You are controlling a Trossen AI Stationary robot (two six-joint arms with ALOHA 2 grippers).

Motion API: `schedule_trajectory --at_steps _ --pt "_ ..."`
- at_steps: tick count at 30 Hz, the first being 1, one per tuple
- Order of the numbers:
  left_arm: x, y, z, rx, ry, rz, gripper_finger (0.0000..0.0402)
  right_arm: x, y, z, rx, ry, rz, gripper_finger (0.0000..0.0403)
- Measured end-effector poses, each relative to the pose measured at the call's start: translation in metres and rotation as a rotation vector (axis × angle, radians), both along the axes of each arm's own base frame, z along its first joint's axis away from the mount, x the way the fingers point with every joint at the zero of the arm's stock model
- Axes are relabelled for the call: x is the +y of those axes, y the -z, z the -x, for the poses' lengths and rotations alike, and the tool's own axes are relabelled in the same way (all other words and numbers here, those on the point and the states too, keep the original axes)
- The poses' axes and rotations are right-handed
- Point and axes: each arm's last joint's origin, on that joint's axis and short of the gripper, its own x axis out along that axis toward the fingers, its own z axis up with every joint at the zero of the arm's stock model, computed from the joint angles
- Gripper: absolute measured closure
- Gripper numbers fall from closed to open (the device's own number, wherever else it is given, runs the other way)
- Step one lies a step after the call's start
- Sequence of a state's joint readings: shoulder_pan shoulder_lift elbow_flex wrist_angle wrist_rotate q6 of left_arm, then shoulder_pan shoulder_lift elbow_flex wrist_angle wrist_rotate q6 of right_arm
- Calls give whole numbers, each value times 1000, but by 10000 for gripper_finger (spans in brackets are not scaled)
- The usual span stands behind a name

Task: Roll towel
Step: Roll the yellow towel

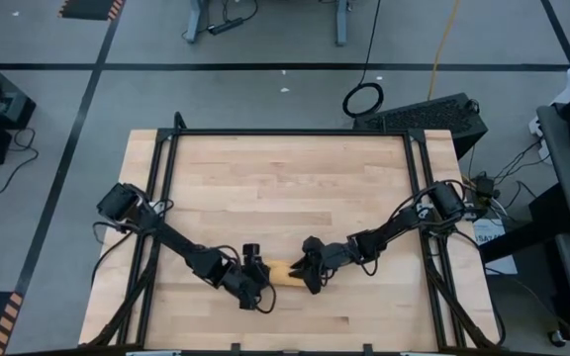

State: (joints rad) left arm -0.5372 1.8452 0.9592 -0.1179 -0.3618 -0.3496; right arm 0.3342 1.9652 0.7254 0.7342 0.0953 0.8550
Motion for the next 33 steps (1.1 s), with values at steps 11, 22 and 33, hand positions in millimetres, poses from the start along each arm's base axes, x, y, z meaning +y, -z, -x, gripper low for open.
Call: schedule_trajectory --at_steps 11,22,33 --pt "12 -1 -8 54 80 99 289 3 -58 15 -93 -54 214 151" --pt "31 -2 -21 102 124 290 293 53 -52 36 -188 -55 610 234" --pt "43 -2 -26 120 126 362 293 61 -7 25 -233 -47 614 382"
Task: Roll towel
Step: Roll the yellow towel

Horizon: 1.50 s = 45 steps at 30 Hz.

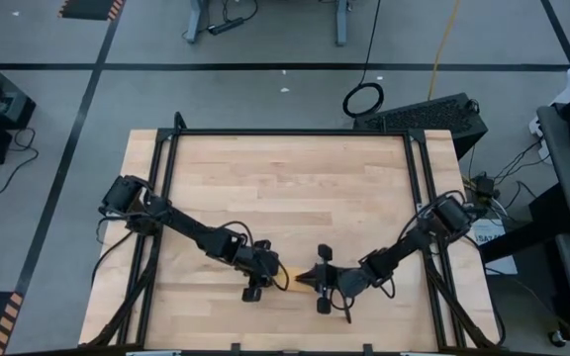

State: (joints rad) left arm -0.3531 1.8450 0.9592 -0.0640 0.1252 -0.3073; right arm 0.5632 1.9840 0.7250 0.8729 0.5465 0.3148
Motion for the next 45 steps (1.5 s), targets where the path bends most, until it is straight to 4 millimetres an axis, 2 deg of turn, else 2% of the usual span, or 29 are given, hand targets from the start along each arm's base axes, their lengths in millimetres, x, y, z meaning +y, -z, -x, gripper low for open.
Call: schedule_trajectory --at_steps 3,6,10,13,18,23,26,30,35,37,42,45 --pt "0 0 0 -3 1 1 293 0 13 0 24 14 -22 399" --pt "0 0 -1 -13 -11 -9 290 1 21 -1 25 28 -47 394" --pt "1 -5 0 -34 -17 -18 260 0 27 -1 22 34 -54 396" --pt "6 -18 3 -52 -20 -36 223 0 28 -1 26 41 -56 401" --pt "13 -58 15 -147 -78 -79 166 0 29 -1 32 40 -53 402" --pt "-3 -80 14 -338 -80 -56 150 0 29 -1 35 41 -54 402" --pt "-21 -68 8 -481 -42 -63 166 0 29 0 35 41 -54 402" --pt "-41 -31 7 -629 -24 -122 238 0 29 0 35 39 -55 402" --pt "-38 5 8 -677 -138 -117 352 0 29 0 34 35 -52 403" --pt "-35 13 6 -690 -165 -89 386 0 29 0 34 34 -51 403" --pt "-31 43 3 -611 -196 -74 390 0 30 0 36 34 -50 403" --pt "-32 52 3 -587 -216 -55 389 0 30 0 37 34 -53 403"
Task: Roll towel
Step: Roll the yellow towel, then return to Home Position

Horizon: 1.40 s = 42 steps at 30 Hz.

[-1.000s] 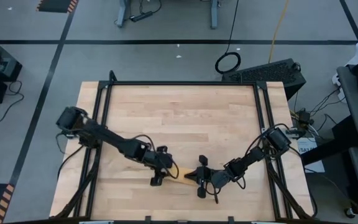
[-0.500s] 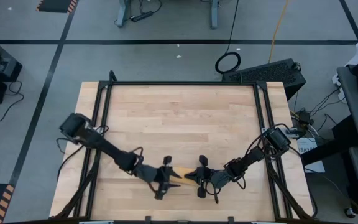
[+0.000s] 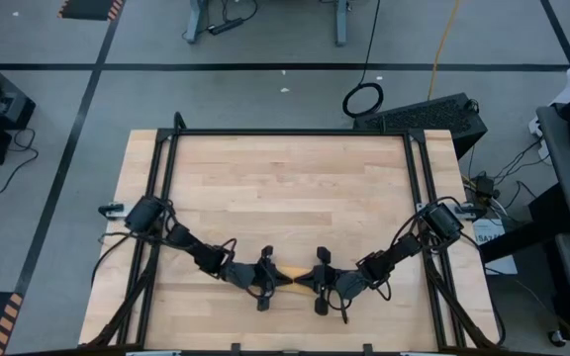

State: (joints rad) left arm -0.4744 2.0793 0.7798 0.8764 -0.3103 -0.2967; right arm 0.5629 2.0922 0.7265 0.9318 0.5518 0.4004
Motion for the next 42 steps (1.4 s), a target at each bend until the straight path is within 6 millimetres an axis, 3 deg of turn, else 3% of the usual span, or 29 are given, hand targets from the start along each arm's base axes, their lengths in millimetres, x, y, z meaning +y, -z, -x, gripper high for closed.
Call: schedule_trajectory --at_steps 4,10,16,22,27,33,36,42 --pt "-1 2 0 -6 0 13 389 0 0 0 -1 0 -1 403" --pt "-2 -18 2 -18 28 -7 389 1 -10 -1 -51 -14 -13 402" --pt "0 -54 8 -33 41 -5 388 1 -34 -2 -102 -16 -34 402" --pt "6 -102 18 -110 63 -41 388 -4 -77 6 -83 -26 6 402" --pt "19 -146 39 -129 42 -88 388 -19 -119 29 19 -32 87 402" --pt "26 -165 65 -57 17 -182 388 -37 -153 71 105 -6 161 402" --pt "22 -163 74 -73 32 -176 388 -44 -154 96 75 -10 185 402" --pt "26 -133 100 -138 -35 -174 388 -60 -131 135 43 -50 194 402"
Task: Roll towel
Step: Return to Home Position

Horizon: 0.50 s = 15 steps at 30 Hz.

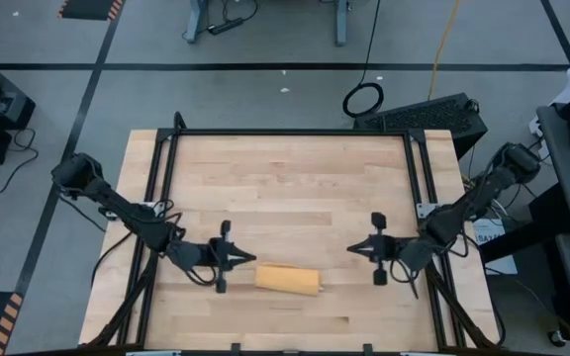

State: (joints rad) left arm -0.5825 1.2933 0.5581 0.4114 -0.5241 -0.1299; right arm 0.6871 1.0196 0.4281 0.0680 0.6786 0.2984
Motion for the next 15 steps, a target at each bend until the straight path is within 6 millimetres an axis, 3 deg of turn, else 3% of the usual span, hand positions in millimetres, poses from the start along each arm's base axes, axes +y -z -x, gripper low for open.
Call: schedule_trajectory --at_steps 11,15 --pt "46 55 45 -103 -111 80 388 -32 63 38 -143 -133 -87 403" --pt "59 66 59 -139 -117 98 388 -35 64 38 -144 -145 -88 403"
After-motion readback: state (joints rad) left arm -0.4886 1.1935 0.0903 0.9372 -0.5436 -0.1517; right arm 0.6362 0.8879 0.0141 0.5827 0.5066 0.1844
